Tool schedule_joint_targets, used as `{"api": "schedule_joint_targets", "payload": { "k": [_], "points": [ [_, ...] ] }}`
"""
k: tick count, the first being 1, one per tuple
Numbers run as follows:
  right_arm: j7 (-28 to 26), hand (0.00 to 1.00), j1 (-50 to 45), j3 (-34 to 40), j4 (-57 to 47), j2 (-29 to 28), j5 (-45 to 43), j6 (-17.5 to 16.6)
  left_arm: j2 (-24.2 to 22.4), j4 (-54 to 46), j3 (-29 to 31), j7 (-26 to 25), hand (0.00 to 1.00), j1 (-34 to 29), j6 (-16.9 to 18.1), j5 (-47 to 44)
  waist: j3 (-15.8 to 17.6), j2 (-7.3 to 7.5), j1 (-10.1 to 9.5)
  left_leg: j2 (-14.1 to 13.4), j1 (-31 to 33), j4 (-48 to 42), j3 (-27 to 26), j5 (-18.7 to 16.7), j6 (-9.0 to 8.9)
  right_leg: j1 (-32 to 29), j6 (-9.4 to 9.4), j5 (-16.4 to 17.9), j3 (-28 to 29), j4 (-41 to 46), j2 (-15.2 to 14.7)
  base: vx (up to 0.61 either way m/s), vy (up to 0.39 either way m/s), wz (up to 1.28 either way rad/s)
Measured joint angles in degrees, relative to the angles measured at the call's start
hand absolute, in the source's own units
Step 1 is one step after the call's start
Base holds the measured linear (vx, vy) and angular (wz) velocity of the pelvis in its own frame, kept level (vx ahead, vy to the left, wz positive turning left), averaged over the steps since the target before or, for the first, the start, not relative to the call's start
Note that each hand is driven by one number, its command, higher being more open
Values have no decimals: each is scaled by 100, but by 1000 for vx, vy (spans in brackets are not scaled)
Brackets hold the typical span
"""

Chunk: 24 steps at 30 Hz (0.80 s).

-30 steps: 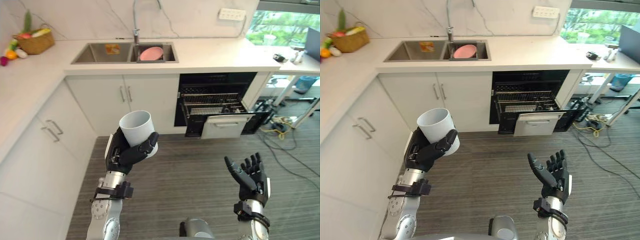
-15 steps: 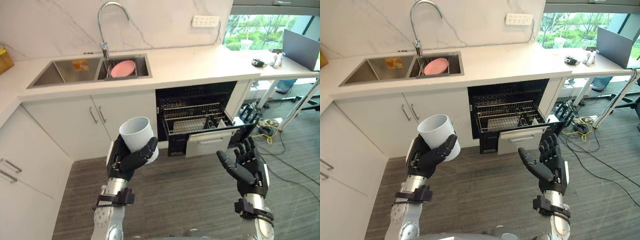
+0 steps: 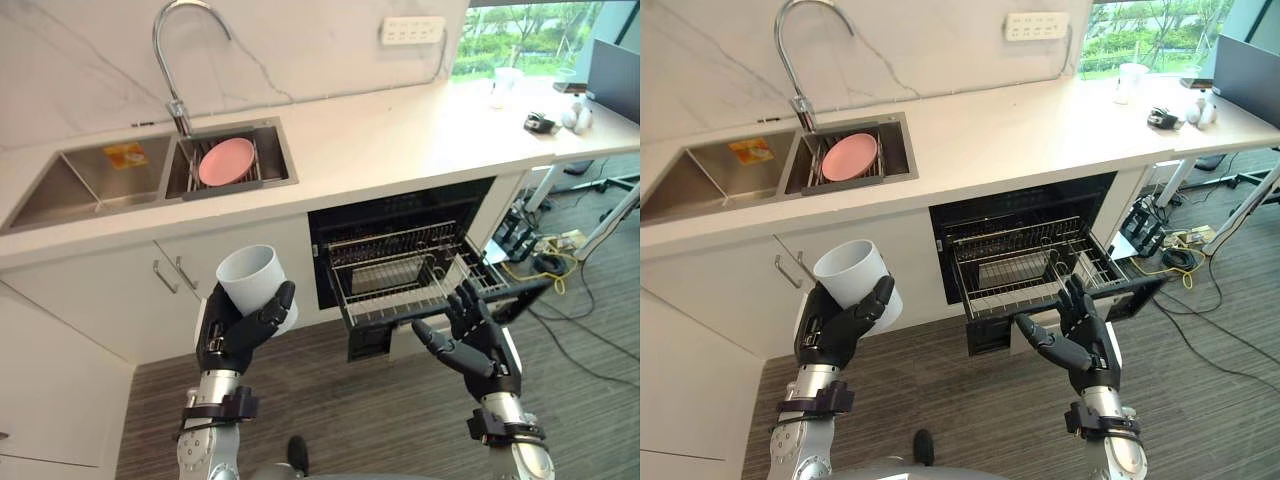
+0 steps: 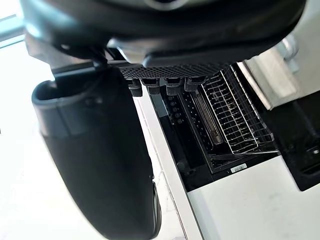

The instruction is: Walk over to the sink, pick up the cup, carry it to the dishwasher, place the cup inside the dishwasher, then close the dishwasher door

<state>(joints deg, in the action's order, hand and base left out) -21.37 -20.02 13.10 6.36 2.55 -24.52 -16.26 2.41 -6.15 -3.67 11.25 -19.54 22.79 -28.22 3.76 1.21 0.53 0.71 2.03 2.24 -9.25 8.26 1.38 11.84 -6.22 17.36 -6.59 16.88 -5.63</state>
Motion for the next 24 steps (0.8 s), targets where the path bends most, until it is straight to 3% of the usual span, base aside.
{"api": "schedule_joint_targets", "payload": {
  "k": [1,2,3,4,5,6,7,8,9,10,12,13,15,16,18,19,24],
  "points": [
    [-2,100,13,10,-37,-30,-5,-20,67,39,5,-1,0,131,48,-3,-3,88,46,133,-88,-85,-42,-160,-2,-11,-30,-225,-7,-36,-356,158,150,19],
    [18,100,-42,82,-50,-87,-11,-29,154,172,-59,7,0,343,82,1,3,188,171,249,-87,-231,80,-298,-4,-19,-102,-204,76,285,-432,136,135,27],
    [25,100,-101,134,-48,-97,-8,-28,140,231,-138,6,0,421,83,1,-14,167,175,262,-110,-256,87,-356,4,-134,-103,-204,28,593,-471,112,119,24],
    [29,100,-159,163,-55,-114,-3,-28,127,256,-230,8,0,487,109,1,-16,163,183,324,-175,-302,67,-498,25,-540,-82,-223,-31,1578,-648,82,95,-6],
    [49,100,-184,168,-88,-127,88,-28,140,262,-279,13,0,528,125,6,52,262,235,460,-290,-315,47,-619,84,-1052,268,-462,-111,2697,-928,76,106,-10],
    [72,100,-197,168,-96,-125,177,-28,143,280,-307,10,0,540,125,11,75,296,262,524,-384,-295,45,-662,112,-1291,647,-722,-213,3213,-1097,129,119,-7],
    [145,100,-237,185,-92,-107,237,-26,138,337,-403,-1,0,537,124,15,70,282,284,559,-585,-195,39,-715,155,-1564,896,-1411,-361,3779,-1312,154,118,-9],
    [177,100,-243,179,-89,-96,239,-26,141,342,-450,-22,0,536,127,23,65,255,288,530,-662,-145,37,-734,176,-1669,843,-1764,-370,3949,-1333,207,122,-13],
    [190,100,-206,117,-91,-98,248,-26,140,342,-463,-83,0,542,169,36,17,162,319,447,-682,-129,-3,-799,234,-1888,620,-1359,-412,4076,-1305,162,65,-35],
    [181,100,-69,-50,-94,-95,305,-22,149,346,-406,-215,0,543,199,70,9,171,313,282,-652,-151,-146,-869,260,-2124,474,-740,-487,3744,-1154,150,55,-48],
    [170,100,80,-281,-115,-110,349,1,184,393,-244,-365,0,551,196,71,57,80,245,-27,-670,-217,-370,-921,146,-2239,156,-313,-756,2712,-748,153,18,-72],
    [152,100,85,-433,-205,-111,348,27,250,401,-169,-470,0,548,185,69,65,74,161,-157,-741,-268,-548,-991,83,-2119,171,-328,-965,1617,-513,213,-45,-67],
    [113,100,114,-515,-286,-105,348,25,326,437,-108,-559,0,577,174,67,56,168,179,-136,-876,-276,-555,-1044,66,-1849,179,-535,-978,556,-365,206,-100,-22],
    [126,100,191,-512,-297,-80,348,21,341,456,-119,-602,0,608,172,68,57,234,175,-74,-1032,-317,-528,-1194,-21,-1573,379,-1212,-941,-195,-244,174,-109,7],
    [247,100,255,-503,-239,38,346,24,237,514,-146,-603,0,576,135,73,55,57,143,-215,-1097,-437,-509,-1359,-114,-1279,381,-1305,-971,-513,-101,201,-87,-5],
    [317,100,271,-506,-238,121,341,25,141,509,-175,-550,0,534,124,87,16,-74,35,-355,-1097,-503,-556,-1483,-192,-1110,428,-1450,-944,-885,90,185,-65,-17],
    [309,100,422,-518,-281,124,86,27,107,505,-173,-451,0,494,124,398,7,-91,9,-494,-1114,-502,-573,-1536,-278,-889,511,-1631,-856,-1427,332,112,-96,-15]
  ]
}}
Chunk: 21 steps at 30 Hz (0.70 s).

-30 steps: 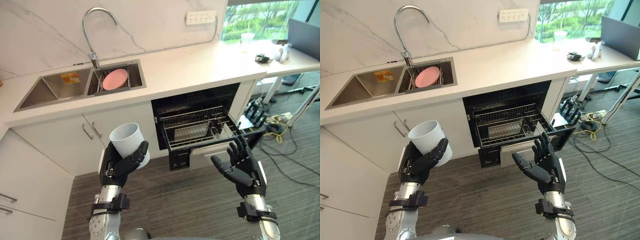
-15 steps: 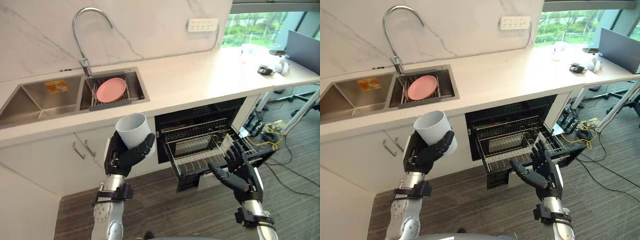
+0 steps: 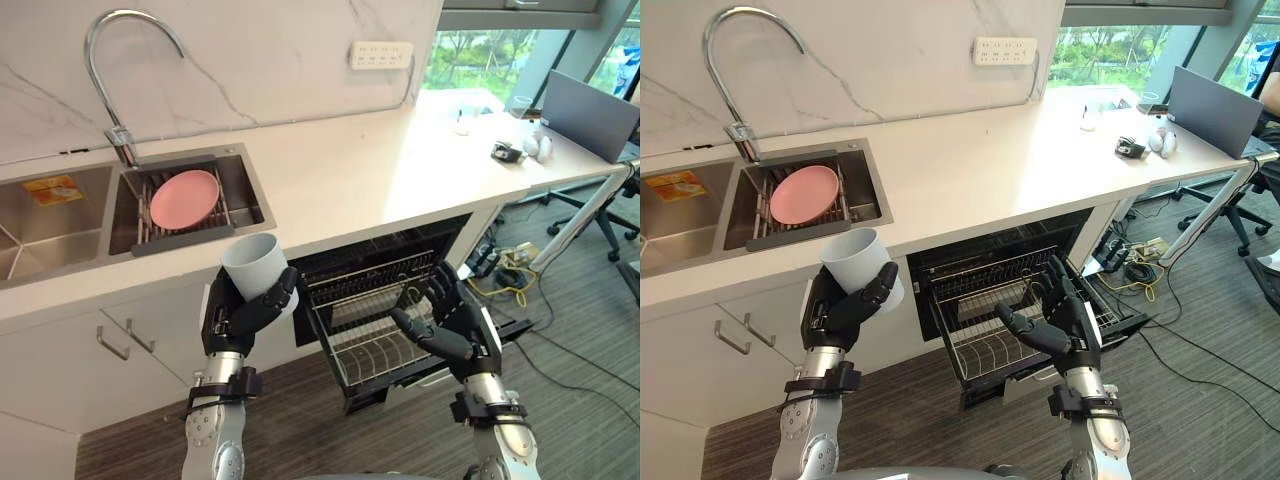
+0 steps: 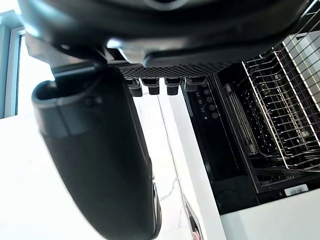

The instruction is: Walk over to the sink, pick up the cup, carry it to the dishwasher, place the cup inside the dishwasher, then close the dishwasher door

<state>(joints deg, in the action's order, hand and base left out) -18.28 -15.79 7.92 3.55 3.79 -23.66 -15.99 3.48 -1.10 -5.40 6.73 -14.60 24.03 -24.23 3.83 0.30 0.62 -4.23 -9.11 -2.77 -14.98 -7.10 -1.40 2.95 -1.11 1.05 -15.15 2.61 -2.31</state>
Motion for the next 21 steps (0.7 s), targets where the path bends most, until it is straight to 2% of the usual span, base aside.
{"api": "schedule_joint_targets", "payload": {
  "k": [5,10,16,21],
  "points": [
    [-86,100,231,0,-490,-31,-623,117,9,-41,-19,-227,0,149,1,661,48,-81,5,7,-69,8,11,-6,-10,136,-5,-206,224,-362,60,21,-20,-25],
    [-202,100,513,-257,-1082,-60,-1014,148,9,-61,-149,-876,0,697,1,1355,98,-179,25,0,-88,50,8,-9,-16,172,14,-348,264,-512,96,-55,-6,-5],
    [-464,100,753,-630,-1447,-107,-1186,198,25,-64,-443,-1560,0,967,-102,2158,104,-231,21,-3,-82,45,-191,-29,-48,187,40,-592,472,-745,140,-82,-12,-17],
    [-563,100,817,-728,-1616,-109,-2026,299,89,-11,-666,-1720,0,1237,-208,2629,94,-245,62,2,-41,27,-315,-26,-51,93,48,-669,599,-747,146,-63,-9,-16]
  ]
}}
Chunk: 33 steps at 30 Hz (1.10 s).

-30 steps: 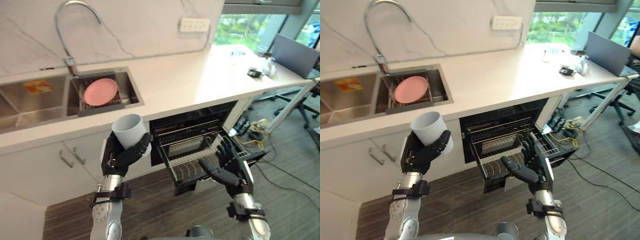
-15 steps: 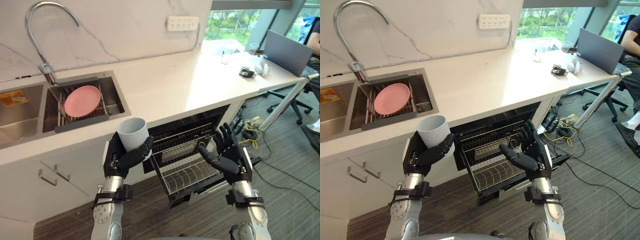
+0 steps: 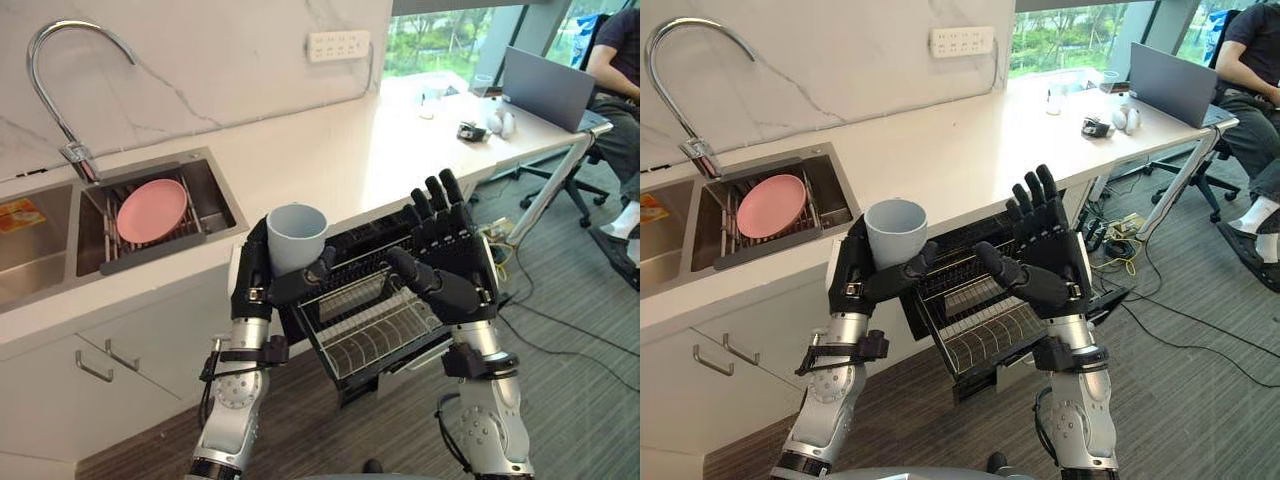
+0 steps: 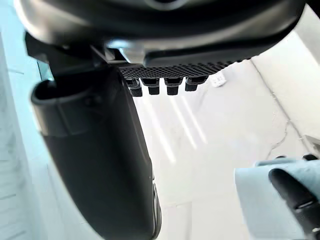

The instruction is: Walk over to the sink, pick up the cup, carry it to the dishwasher, place the cup inside the dishwasher, then close the dishwasher door

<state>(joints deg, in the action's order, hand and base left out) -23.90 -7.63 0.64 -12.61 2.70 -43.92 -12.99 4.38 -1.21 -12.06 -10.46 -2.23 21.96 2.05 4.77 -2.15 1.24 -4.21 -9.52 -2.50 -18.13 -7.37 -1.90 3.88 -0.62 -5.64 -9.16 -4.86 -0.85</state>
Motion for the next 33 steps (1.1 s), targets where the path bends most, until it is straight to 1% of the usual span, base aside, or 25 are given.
{"api": "schedule_joint_targets", "payload": {
  "k": [2,6,8,13,17,19,23,33],
  "points": [
    [9,100,44,-62,0,-25,-35,5,-9,155,-128,-29,0,170,-39,166,-18,-28,24,1,-2,-1,-54,1,-1,-26,3,-22,53,-1,8,-32,-9,-12],
    [41,100,54,-298,-2,-21,87,6,7,222,-285,-8,0,263,-71,287,-22,-35,51,-1,35,-2,-161,3,-1,-114,7,-73,153,-1,20,-37,-11,-15],
    [123,100,66,-363,-2,-12,304,7,20,364,-336,112,0,353,-82,491,-25,-36,75,8,31,-7,-165,5,3,-111,1,-88,160,-1,14,-47,-9,-1],
    [283,100,75,-479,-9,75,743,49,148,406,-447,208,0,381,-119,511,-30,-37,106,25,47,-21,-179,15,17,-125,-5,-119,181,-5,-2,-50,-8,-2],
    [311,100,75,-587,-39,163,1019,124,160,406,-496,243,0,389,-119,626,-96,-50,107,32,111,-29,-187,32,22,-194,-5,-148,189,-7,-9,-49,-13,-1],
    [331,100,76,-664,-100,233,1208,169,168,403,-529,329,0,419,-118,697,-143,-88,104,32,133,-44,-184,34,24,-207,-7,-158,187,-6,-12,-17,-7,0],
    [395,100,88,-666,-174,363,1385,175,242,385,-527,481,0,517,-117,708,-164,-97,106,31,162,-81,-178,37,27,-206,0,-181,183,-6,-17,-51,-13,0],
    [416,100,92,-665,-237,568,1500,419,376,290,-513,807,0,521,-111,704,-197,-90,103,13,266,-182,-135,38,28,-239,28,-219,134,-32,-26,-45,-9,2]
  ]
}}
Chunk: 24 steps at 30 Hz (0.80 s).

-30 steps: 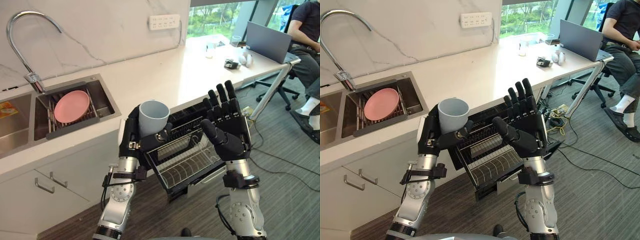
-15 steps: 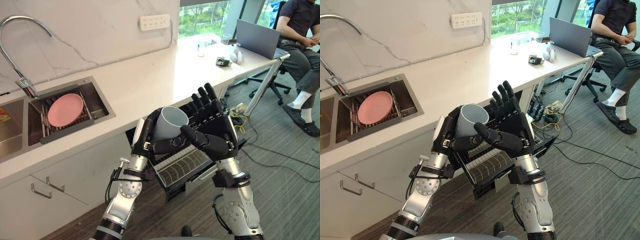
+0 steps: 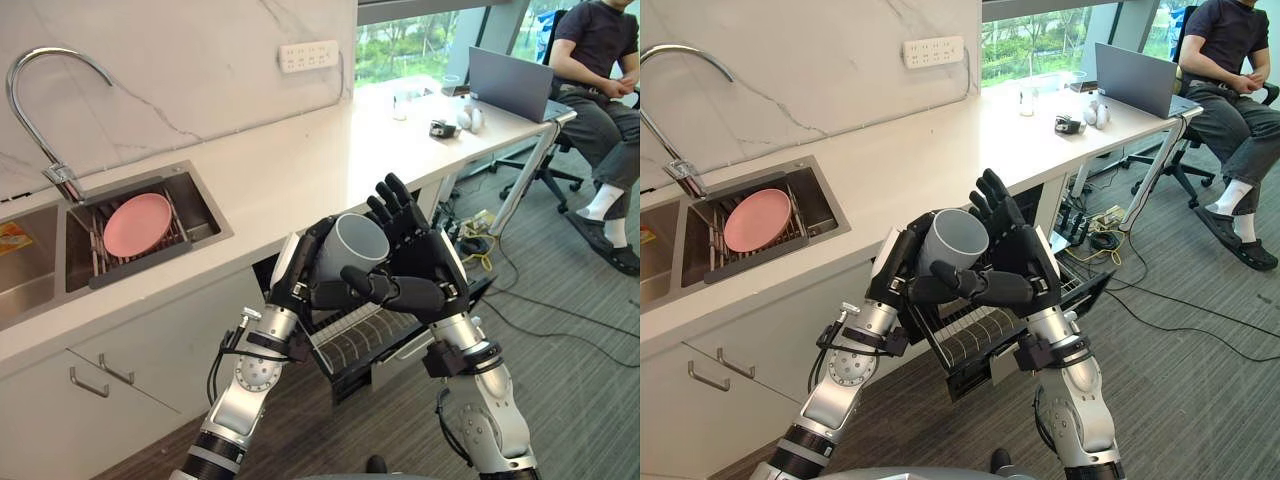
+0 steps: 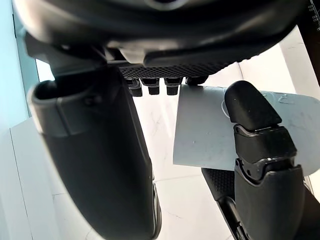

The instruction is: Walk over to the sink, pick up the cup, carry it to the dishwasher, place the cup inside the dishwasher, then close the dishwasher door

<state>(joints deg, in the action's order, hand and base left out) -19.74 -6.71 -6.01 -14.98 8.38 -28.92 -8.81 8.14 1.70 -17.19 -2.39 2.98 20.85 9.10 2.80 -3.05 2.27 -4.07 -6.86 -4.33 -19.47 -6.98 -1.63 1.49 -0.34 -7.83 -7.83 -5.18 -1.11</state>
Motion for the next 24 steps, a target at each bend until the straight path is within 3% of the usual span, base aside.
{"api": "schedule_joint_targets", "payload": {
  "k": [9,10,15,21,24],
  "points": [
    [0,100,5,14,-149,188,9,201,146,-127,-2,181,0,-23,-1,-82,-117,18,-2,2,114,-72,41,6,3,-61,-1,-40,-29,23,-19,-8,2,1],
    [-11,100,190,1,50,214,-24,104,246,-530,-238,270,0,-23,77,-117,-216,245,-2,14,177,-106,109,24,18,-75,4,-70,-81,-1,-43,0,0,0],
    [-11,100,198,2,50,214,-25,105,246,-533,-237,262,0,-24,84,-119,-210,255,-13,14,178,-109,111,25,19,-75,4,-71,-82,0,-43,0,0,0],
    [-66,100,221,-8,56,163,-28,107,182,-532,-239,1,0,-170,270,-120,-193,282,-25,18,178,-177,155,28,25,-48,-2,-79,-118,18,-54,0,0,2],
    [-111,100,209,-73,137,134,-16,196,48,-533,-241,-292,0,-257,510,-114,-136,370,-96,19,162,-194,174,36,35,-15,-1,-101,-129,21,-60,0,0,1]
  ]
}}
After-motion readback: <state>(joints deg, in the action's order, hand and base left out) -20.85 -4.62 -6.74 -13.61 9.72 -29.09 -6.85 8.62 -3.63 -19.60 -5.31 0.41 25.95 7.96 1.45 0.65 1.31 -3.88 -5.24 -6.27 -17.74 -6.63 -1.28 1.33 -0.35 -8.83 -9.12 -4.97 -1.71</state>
